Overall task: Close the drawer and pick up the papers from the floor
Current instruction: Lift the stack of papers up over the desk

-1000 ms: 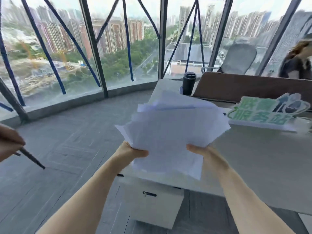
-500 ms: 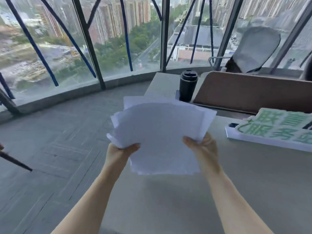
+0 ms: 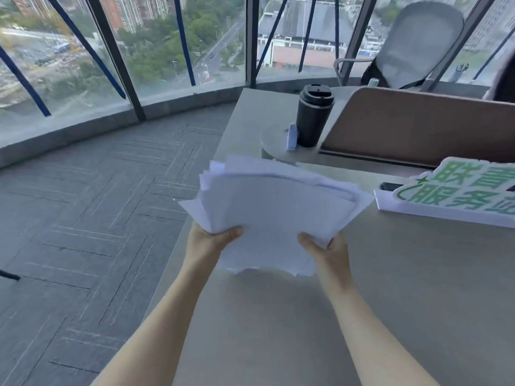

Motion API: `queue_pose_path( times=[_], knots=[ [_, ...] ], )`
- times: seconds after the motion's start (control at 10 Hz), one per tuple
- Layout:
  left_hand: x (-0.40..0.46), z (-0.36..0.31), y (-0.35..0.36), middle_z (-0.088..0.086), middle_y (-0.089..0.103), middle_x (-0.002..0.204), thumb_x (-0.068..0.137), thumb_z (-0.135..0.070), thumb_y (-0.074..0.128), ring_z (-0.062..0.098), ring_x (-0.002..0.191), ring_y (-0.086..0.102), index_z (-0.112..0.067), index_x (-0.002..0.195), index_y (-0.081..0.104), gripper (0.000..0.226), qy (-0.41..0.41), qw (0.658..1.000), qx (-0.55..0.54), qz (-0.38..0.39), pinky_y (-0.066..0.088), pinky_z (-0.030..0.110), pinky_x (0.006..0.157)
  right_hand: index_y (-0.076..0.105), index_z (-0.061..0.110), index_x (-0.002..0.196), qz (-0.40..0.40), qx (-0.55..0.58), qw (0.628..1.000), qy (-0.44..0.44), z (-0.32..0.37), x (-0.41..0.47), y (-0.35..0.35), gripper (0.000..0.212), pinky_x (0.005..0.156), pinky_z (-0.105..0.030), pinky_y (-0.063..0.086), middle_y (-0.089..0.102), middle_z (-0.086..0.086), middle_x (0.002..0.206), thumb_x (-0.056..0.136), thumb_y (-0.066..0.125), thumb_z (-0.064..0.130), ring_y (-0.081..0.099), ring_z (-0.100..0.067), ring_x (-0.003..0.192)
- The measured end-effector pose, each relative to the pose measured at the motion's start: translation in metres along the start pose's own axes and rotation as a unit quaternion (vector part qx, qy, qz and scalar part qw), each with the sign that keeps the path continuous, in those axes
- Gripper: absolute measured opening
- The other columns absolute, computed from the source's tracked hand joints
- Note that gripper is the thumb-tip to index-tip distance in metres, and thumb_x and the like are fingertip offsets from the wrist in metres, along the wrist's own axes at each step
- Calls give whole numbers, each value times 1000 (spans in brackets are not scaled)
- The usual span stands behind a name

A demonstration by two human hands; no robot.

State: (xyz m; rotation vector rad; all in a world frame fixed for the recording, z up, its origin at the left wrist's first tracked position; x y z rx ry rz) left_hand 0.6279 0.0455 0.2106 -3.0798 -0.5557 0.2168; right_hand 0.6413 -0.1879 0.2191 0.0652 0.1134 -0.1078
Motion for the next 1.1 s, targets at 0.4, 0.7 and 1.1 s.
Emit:
queue_pose_path(
  times=[0.4,0.7,1.1],
  knots=[
    [34,36,-18,-3,62,78,76,-1,68,16,70,57,-14,90,61,20,-60,988,143,-7,42,26,59,73,9,91,-4,-151,983,100,-36,27,45,14,51,-21,46,68,-2,73,83,63,6,60,-18,65],
    [83,81,-70,7,65,99,72,-8,63,30,92,62,-13,103,57,33,-184,937,297,-7,45,34,71,54,5,91,66,-259,942,203,-98,66,106,14,57,-28,36,54,-4,78,79,49,0,47,-23,68],
    [62,83,-71,12,52,119,81,-32,71,32,112,47,-17,134,48,59,-50,869,489,-46,47,44,87,42,21,128,26,-478,862,170,-89,46,87,49,72,-34,47,66,-4,112,89,50,50,64,-29,93]
  ],
)
Point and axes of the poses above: each hand's wrist, its own x-axis towards the middle knuckle, its own y-axis out of the palm, z = x × y, the point moved 2 cm from there along x, towards the middle knuckle
